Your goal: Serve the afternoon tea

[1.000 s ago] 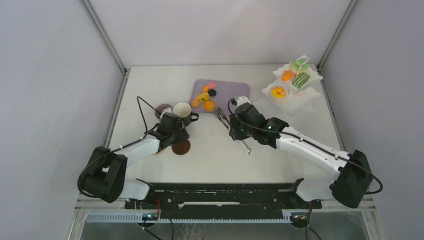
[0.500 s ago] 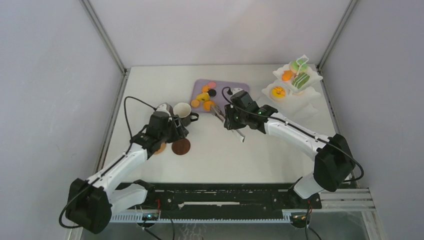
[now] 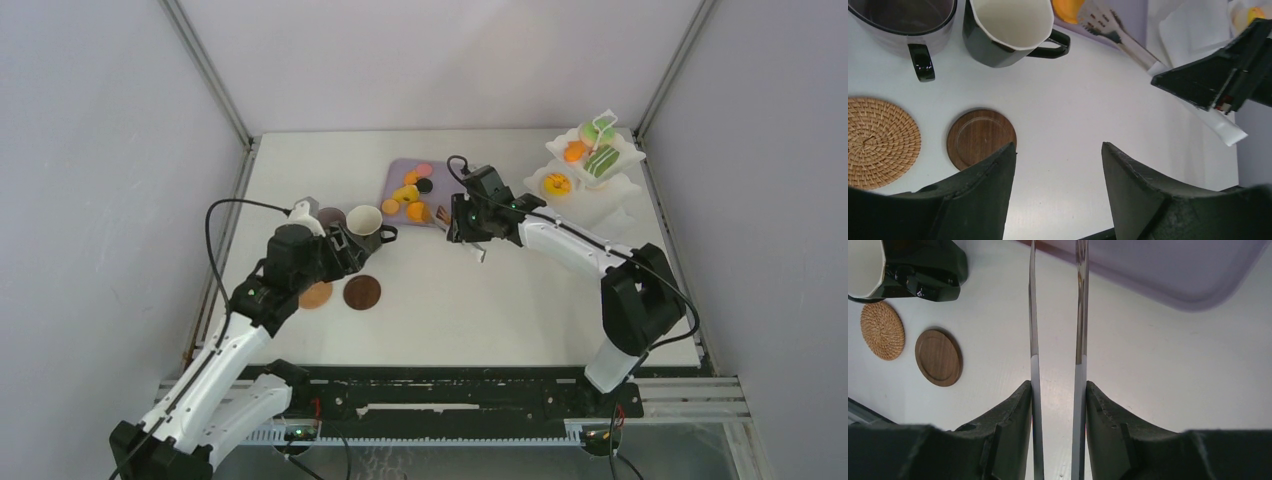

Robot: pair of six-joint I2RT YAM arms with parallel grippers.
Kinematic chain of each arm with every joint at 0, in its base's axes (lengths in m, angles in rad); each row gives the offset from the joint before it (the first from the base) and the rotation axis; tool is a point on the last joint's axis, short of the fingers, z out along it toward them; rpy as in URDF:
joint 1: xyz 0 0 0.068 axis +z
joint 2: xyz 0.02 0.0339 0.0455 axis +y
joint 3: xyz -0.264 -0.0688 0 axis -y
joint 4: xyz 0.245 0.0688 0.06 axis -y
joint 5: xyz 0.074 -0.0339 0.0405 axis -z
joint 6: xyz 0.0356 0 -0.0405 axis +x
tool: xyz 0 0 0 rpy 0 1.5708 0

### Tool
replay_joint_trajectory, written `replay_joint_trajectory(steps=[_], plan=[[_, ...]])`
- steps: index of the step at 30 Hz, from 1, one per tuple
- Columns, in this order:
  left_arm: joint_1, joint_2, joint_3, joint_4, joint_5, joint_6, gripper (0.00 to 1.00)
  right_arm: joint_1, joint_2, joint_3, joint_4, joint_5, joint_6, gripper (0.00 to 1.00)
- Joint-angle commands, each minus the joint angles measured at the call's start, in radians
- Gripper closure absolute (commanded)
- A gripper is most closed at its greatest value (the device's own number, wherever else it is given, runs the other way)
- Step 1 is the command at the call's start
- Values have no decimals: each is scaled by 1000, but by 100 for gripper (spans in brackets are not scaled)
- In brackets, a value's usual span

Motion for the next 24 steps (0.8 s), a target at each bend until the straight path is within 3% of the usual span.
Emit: replay_joint_trajectory(steps=[1, 8, 9, 21, 24], plan=[[-3, -48, 49, -5, -9, -2, 30, -24, 15, 55, 103, -70, 50, 52], [-2, -50, 39, -17, 0, 12, 23, -34, 72, 73, 141, -123, 84, 55], [-2, -50, 38, -16, 2, 13, 16, -34, 79, 75, 144, -127, 88, 56], [-1, -66, 69, -61, -40, 43, 6, -41, 12, 78, 110, -94, 94, 100], [-2, -62, 86, -61, -52, 51, 5, -41, -83, 64, 72, -59, 75, 100]])
